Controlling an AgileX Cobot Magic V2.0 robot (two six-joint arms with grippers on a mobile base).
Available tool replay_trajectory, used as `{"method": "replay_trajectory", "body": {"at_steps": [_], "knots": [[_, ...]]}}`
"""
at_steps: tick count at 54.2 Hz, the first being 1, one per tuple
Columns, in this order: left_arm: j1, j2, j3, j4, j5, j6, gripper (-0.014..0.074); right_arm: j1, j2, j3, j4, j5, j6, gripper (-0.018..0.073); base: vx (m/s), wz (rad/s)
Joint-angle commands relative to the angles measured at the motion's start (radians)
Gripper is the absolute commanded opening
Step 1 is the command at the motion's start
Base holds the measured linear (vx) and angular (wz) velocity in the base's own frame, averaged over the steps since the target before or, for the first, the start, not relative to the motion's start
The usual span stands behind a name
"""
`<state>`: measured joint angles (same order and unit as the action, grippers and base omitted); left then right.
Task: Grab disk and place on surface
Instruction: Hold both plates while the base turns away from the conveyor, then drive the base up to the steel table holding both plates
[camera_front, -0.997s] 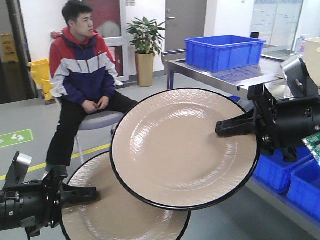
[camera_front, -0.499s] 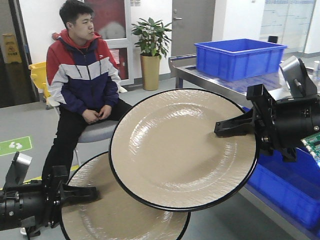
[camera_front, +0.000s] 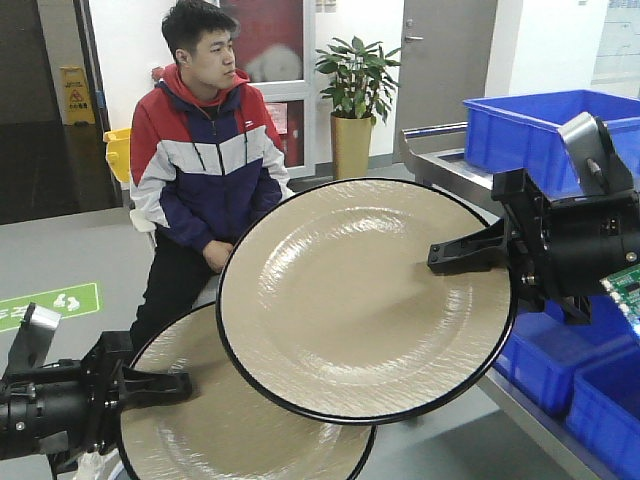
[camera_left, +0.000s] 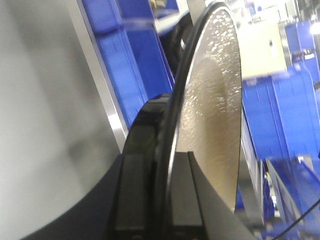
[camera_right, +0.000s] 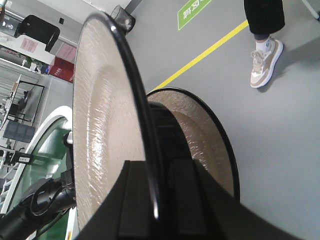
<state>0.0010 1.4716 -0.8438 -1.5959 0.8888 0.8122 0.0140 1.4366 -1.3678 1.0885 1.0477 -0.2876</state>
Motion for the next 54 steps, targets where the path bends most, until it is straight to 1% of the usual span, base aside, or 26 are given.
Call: {"method": "replay_trajectory", "body": {"at_steps": [1,13,24,36,54], "knots": [[-0.002,-0.048,-0.029,-0.117,0.072,-0.015,-0.0001,-0.004,-0.038,-0.04,0.12,-0.037,0.002,-0.0005,0.45,0.08],[-0.002,-0.048,-0.029,-0.117,0.072,-0.015,-0.0001,-0.004,-0.038,-0.04,0.12,-0.037,0.002,-0.0005,0.46,-0.05],[-0.002,-0.048,-0.029,-0.117,0.072,-0.015,-0.0001,-0.004,-0.038,-0.04,0.12,-0.037,0.002,-0.0005,0.47,-0.35],[-0.002,-0.048,-0.029,-0.117,0.071,-0.015,-0.0001,-0.004,-0.038,-0.04,0.12,-0.037,0.002,-0.0005,0.47,-0.61],[-0.002,-0.048,-0.029,-0.117,0.068,-0.015,-0.0001,-0.004,-0.038,-0.04,0.12,-0.037,0.002,-0.0005,0.4,-0.81]]}}
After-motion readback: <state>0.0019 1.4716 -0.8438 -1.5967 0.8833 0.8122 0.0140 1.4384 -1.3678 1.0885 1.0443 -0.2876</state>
